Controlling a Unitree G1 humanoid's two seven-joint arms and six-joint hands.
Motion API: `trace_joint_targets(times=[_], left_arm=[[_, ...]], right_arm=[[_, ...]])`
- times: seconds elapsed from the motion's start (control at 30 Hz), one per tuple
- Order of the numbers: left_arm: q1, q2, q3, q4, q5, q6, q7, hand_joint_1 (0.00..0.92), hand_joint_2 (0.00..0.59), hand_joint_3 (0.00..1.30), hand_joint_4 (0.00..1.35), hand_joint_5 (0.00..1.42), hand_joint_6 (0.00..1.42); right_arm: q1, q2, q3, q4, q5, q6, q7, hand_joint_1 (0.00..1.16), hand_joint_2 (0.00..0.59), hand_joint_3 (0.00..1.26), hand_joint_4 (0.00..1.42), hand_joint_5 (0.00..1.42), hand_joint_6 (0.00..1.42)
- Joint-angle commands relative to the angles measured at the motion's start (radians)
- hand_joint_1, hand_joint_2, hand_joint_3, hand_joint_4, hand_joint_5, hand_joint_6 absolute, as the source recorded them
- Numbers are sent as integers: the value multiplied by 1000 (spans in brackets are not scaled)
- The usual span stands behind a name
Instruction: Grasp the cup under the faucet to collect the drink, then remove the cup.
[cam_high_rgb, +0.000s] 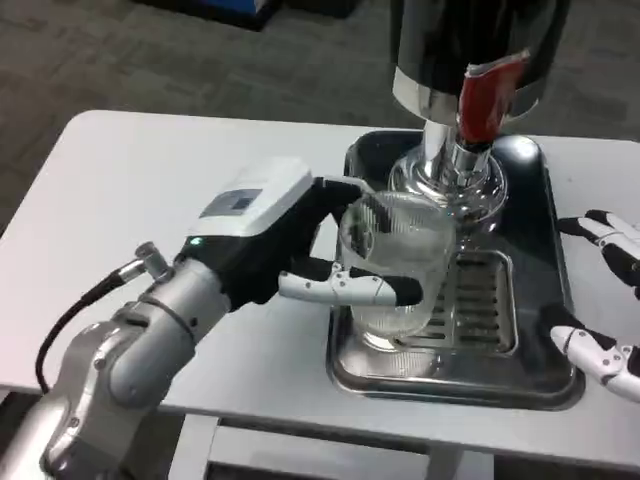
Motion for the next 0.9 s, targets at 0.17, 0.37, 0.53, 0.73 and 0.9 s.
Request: trace_joint_targets(times=[0.17,0.37,0.53,0.73,0.9], left_arm=[[-56,-24,-47,69,29,-42,31,405,99,973,1100,1309,1424],[-93,-33,-83,117,54,-72,58,405,99,936,1051,1248,1424],[-110,-41,-98,136,69,-70,67,398,95,870,964,1182,1383],[-111,-46,-99,140,61,-69,73,365,104,714,788,1039,1325],[-97,-43,-91,127,55,-63,69,272,119,487,566,801,1179]], right_arm=[[19,-8,-17,9,20,-17,-14,372,408,125,33,39,99],[28,-7,-23,5,24,-17,-18,378,411,125,33,39,98],[31,-7,-30,5,27,-14,-19,381,412,125,33,39,98],[36,-5,-36,4,31,-13,-19,383,412,125,34,39,98],[40,-2,-37,4,35,-14,-23,384,412,125,34,39,98]])
